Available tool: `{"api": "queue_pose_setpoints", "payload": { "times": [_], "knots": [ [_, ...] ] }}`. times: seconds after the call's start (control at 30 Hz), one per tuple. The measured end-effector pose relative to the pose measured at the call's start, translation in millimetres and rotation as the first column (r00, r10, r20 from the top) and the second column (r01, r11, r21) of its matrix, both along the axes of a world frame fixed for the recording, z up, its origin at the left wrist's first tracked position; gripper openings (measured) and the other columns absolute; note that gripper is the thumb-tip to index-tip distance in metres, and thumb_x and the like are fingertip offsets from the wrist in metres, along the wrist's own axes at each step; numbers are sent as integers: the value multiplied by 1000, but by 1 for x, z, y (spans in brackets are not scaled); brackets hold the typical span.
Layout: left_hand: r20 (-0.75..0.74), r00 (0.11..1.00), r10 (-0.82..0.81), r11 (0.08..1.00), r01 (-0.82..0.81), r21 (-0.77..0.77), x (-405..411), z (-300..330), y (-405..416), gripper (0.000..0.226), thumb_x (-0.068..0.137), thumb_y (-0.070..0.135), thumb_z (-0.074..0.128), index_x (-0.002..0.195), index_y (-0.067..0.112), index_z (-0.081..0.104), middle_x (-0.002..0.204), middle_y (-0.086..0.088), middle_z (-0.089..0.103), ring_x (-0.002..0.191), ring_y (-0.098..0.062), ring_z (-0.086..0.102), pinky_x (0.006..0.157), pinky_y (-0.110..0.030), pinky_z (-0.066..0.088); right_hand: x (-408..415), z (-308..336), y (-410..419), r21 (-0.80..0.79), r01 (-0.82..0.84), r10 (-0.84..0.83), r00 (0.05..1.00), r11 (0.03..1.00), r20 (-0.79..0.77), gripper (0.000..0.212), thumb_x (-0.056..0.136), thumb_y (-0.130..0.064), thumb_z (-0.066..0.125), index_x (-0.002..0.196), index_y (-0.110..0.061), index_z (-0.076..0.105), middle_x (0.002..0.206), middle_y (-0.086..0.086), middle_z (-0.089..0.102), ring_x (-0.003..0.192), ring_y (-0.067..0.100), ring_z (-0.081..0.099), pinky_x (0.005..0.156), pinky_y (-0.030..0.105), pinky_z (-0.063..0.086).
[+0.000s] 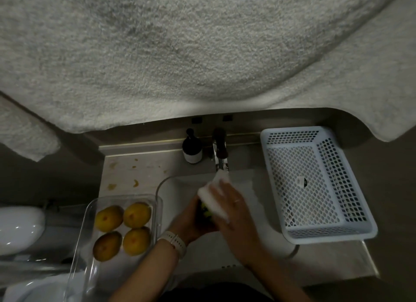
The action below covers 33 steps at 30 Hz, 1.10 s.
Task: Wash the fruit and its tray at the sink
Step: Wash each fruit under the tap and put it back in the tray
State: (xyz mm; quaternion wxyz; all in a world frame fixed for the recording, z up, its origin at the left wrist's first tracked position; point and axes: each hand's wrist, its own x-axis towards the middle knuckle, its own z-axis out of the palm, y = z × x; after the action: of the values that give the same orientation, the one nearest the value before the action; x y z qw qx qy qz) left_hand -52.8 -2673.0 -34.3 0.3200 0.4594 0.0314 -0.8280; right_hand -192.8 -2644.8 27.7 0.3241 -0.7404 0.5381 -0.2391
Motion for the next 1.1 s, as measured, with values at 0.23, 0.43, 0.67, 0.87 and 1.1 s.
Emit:
{"api": "queue_pose_setpoints", "payload": {
  "times": [0.23,0.43,0.67,0.87,1.1],
  "knots": [
    [139,989,-49,999,49,5,4,6,0,39,83,44,57,108,15,67,100,-14,71,90,-32,68,62,-40,56,9,-2,-9,212,153,-207,942,965,265,41,92,-49,53,130,-34,51,137,-20,42,135,9,36,109,19,29],
    [382,923,-47,981,116,-157,0,5,-7,40,86,61,53,89,29,76,81,-1,76,73,-17,74,57,-30,56,34,-14,-12,-8,158,-156,969,987,-190,59,93,-58,38,147,-35,29,158,-5,20,146,15,12,119,39,19],
    [524,850,-54,960,189,-208,5,4,-6,36,99,44,47,81,25,72,69,1,74,60,-12,71,47,-23,53,33,-19,-30,-235,15,-61,980,972,-188,48,98,-39,37,132,-11,55,136,8,55,128,24,48,109,40,38],
    [656,744,127,823,290,-488,9,22,-14,26,85,56,53,74,38,69,78,8,72,67,-7,70,49,-18,51,42,-21,-47,139,295,-318,926,946,202,35,96,-33,46,112,-12,68,110,4,69,104,16,63,93,27,47],
    [658,670,344,624,360,-693,9,30,-11,28,87,50,59,102,29,68,97,6,72,92,-10,69,77,-21,55,39,-22,-62,909,21,-876,280,416,394,41,93,-41,51,89,-9,76,90,16,72,78,28,71,68,37,58]
  ]
}}
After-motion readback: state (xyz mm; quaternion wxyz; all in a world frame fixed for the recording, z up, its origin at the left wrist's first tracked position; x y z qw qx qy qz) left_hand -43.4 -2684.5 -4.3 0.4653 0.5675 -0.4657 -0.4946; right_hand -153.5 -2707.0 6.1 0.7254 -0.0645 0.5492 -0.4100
